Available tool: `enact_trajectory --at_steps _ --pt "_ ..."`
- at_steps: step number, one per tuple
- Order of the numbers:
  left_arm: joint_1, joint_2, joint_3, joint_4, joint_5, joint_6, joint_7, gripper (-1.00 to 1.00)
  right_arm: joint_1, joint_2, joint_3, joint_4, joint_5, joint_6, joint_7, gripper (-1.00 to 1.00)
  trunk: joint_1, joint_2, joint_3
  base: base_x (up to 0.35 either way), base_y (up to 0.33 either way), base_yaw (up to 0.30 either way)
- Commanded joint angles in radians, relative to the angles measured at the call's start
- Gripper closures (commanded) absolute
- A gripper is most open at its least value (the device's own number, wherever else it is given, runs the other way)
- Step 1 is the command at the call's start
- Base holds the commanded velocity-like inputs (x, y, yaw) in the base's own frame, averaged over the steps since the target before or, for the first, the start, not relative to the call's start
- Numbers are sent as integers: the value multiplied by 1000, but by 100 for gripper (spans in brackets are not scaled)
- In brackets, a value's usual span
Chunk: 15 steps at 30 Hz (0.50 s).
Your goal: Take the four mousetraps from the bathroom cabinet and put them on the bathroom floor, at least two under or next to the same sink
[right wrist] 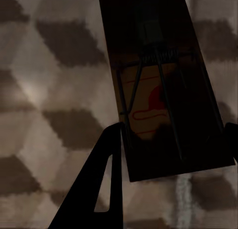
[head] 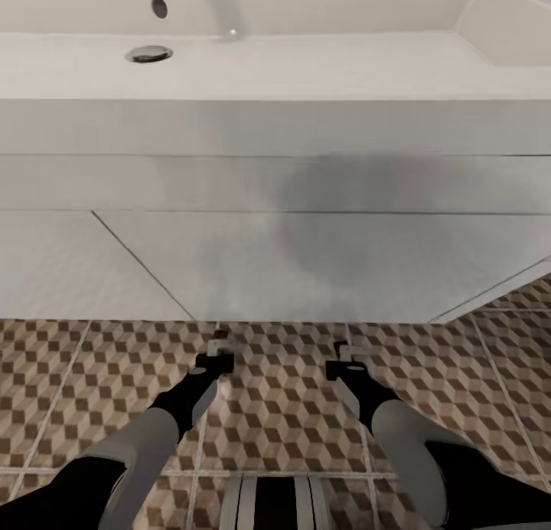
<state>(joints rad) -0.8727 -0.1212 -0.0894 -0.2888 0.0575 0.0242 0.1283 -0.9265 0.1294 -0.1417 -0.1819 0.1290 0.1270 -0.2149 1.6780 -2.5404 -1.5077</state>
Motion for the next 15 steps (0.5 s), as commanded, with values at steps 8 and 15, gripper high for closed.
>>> enact_trajectory --at_steps 8,15 --pt "0 0 -6 -1 5 -5 7 100 0 0 -7 -2 9 6 -1 100 0 0 -1 83 5 0" --pt "0 -1 -6 -1 5 -6 7 100 0 0 -7 -2 9 1 -1 100 0 0 -1 8 0 0"
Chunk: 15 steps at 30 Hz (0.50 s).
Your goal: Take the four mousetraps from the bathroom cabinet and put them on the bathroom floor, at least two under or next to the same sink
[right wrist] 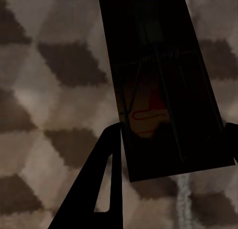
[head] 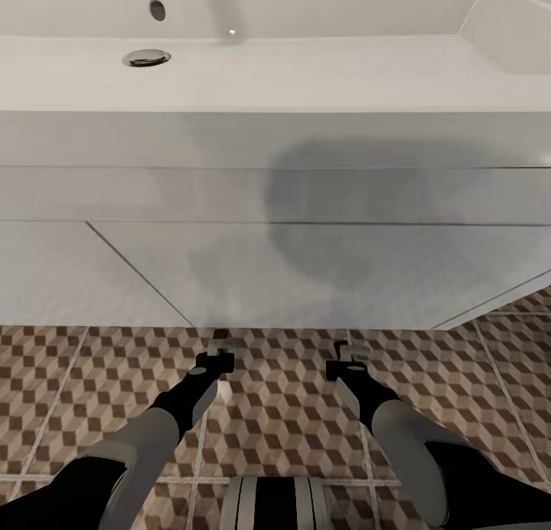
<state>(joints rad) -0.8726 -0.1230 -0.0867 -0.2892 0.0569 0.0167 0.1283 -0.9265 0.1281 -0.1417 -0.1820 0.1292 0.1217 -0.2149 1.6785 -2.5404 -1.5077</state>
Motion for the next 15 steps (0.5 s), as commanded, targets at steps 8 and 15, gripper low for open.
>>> enact_trajectory --at_steps 8,15 --pt "0 0 -7 -1 6 2 7 100 0 1 -7 -2 9 6 -1 100 0 0 -1 9 0 0" --pt "0 1 -7 -1 6 1 7 100 0 1 -7 -2 9 6 -1 100 0 0 -1 91 -8 0"
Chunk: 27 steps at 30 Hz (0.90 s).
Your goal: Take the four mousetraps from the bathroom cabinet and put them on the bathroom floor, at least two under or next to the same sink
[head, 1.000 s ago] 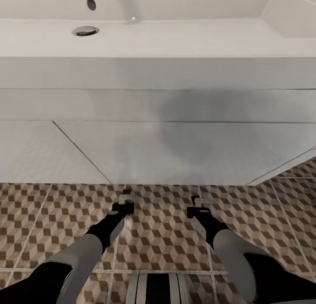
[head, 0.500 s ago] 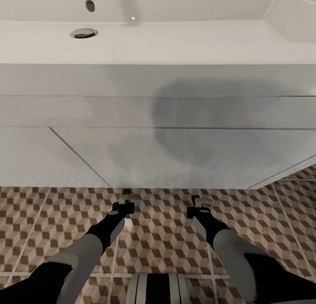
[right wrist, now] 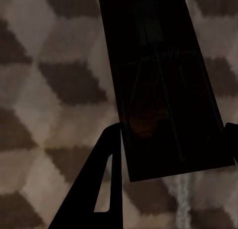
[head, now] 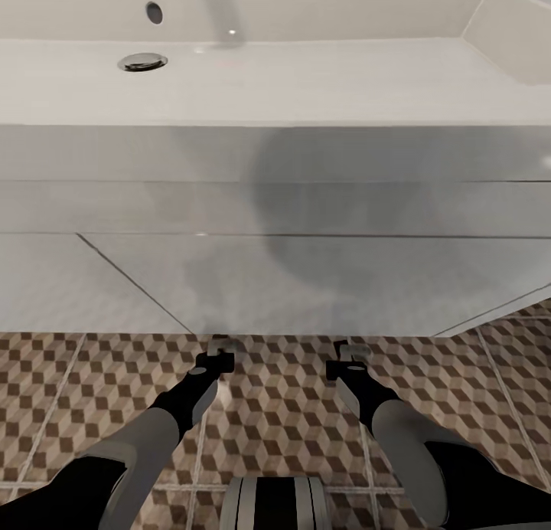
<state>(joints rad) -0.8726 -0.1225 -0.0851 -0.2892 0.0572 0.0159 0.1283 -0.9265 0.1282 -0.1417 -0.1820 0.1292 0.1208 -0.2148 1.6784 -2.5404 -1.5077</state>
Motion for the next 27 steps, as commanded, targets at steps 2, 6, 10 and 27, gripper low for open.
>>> enact_trajectory --at_steps 2,6,10,27 --pt "0 1 -8 -1 7 1 7 100 0 1 -7 -2 9 6 -1 100 0 0 -1 27 -4 0" --pt "0 0 -8 -1 7 1 7 100 0 1 -6 -2 10 6 -1 100 0 0 -1 12 -2 0" --pt "0 0 -8 -1 7 1 7 100 0 1 -6 -2 10 2 -1 100 0 0 -1 3 -1 0" --pt "0 0 -7 -1 7 0 8 100 0 2 -6 -2 9 -9 -1 100 0 0 -1 90 0 0"
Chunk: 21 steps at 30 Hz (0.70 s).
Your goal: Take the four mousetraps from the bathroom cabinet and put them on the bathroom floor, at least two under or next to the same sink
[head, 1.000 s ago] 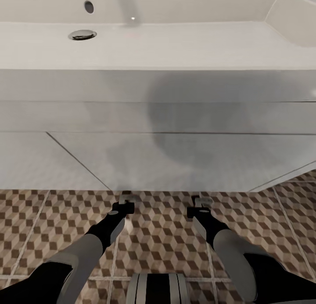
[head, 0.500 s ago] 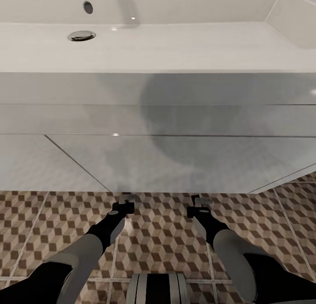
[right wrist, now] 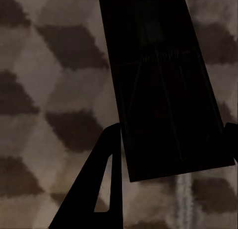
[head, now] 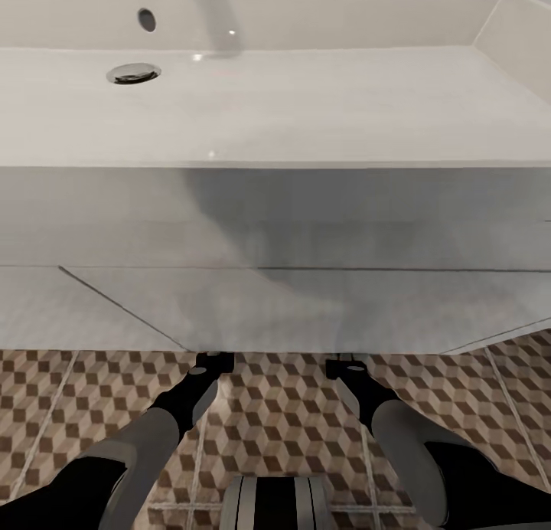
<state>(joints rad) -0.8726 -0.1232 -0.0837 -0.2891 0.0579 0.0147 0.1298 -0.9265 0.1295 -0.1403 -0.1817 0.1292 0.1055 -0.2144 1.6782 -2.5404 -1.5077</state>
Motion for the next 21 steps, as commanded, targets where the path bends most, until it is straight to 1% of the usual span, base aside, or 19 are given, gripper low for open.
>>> enact_trajectory --at_steps 1,21 --pt "0 1 -8 -1 6 1 7 100 0 1 -7 -2 9 7 -2 100 0 0 -1 87 0 0" --pt "0 1 -8 16 7 5 7 100 0 -1 -7 2 8 6 -2 100 0 0 -1 11 0 0"
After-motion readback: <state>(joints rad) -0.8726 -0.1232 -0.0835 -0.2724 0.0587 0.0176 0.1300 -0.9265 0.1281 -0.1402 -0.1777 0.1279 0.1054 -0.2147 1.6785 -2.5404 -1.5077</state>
